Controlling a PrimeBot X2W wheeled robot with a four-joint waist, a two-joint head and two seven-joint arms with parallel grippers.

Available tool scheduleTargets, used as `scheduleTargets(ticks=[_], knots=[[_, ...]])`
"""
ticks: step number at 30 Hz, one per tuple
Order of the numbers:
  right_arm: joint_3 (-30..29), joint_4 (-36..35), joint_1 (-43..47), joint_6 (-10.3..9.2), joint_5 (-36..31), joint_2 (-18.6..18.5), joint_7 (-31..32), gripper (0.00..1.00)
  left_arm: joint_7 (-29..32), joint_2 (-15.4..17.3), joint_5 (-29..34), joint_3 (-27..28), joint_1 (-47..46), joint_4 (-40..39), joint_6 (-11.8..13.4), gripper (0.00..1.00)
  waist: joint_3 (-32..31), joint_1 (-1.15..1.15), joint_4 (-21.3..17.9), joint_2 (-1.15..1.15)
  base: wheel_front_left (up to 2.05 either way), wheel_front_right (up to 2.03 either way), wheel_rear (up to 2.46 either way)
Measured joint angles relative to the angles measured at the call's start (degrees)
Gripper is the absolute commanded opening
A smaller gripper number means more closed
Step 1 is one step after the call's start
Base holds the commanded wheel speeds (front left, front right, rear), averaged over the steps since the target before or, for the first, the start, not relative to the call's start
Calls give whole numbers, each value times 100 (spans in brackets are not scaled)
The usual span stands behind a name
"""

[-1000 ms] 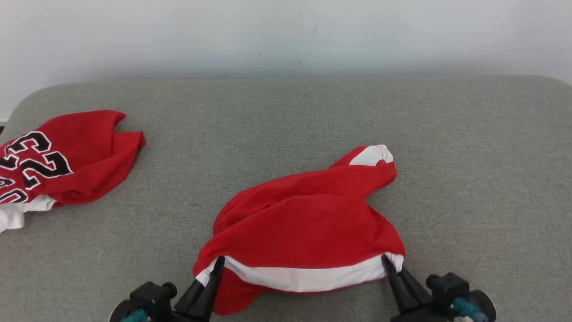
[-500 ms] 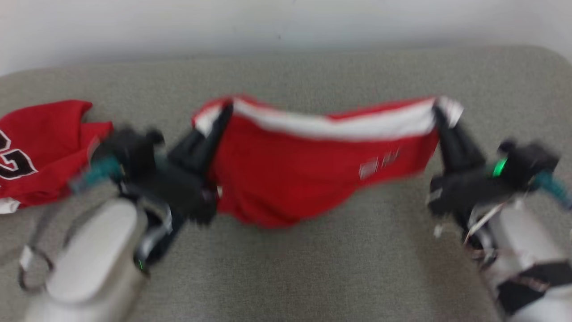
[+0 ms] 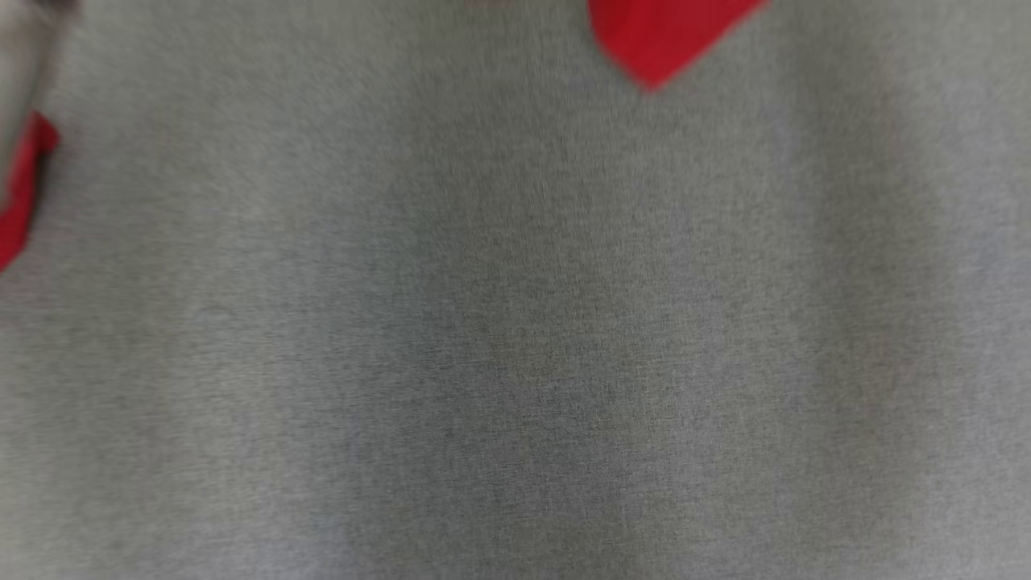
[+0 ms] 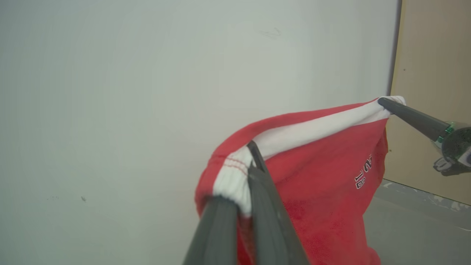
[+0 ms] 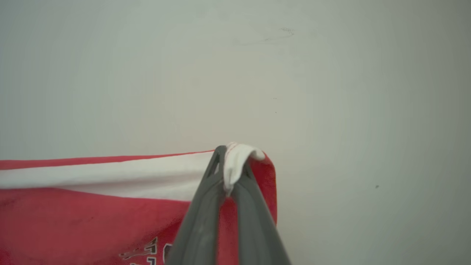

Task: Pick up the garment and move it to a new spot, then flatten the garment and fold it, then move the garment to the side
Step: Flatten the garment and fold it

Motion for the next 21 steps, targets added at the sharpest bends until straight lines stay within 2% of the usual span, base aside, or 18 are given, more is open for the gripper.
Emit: scheduleTargets(ticks=[4,9,15,21], knots=[[-74,549,-1185,0,-10,48,146,0,31,-51,-227,-38,-1063,630,-1,0,483,-1,-109,0,0,0,0],[244,1216,-2213,1,-339,42,81,0,15,-116,-365,-210,-2013,1277,-2,0,990,-1,-293,0,0,0,0],[612,1898,-2663,2,-376,87,-167,0,-138,-196,-534,-494,-2481,1839,-2,0,1380,-1,-556,0,0,0,0],[906,2347,-2821,2,-272,58,-364,0,-294,-199,-786,-916,-2666,2019,-3,0,1589,-2,-705,-1,0,0,0]])
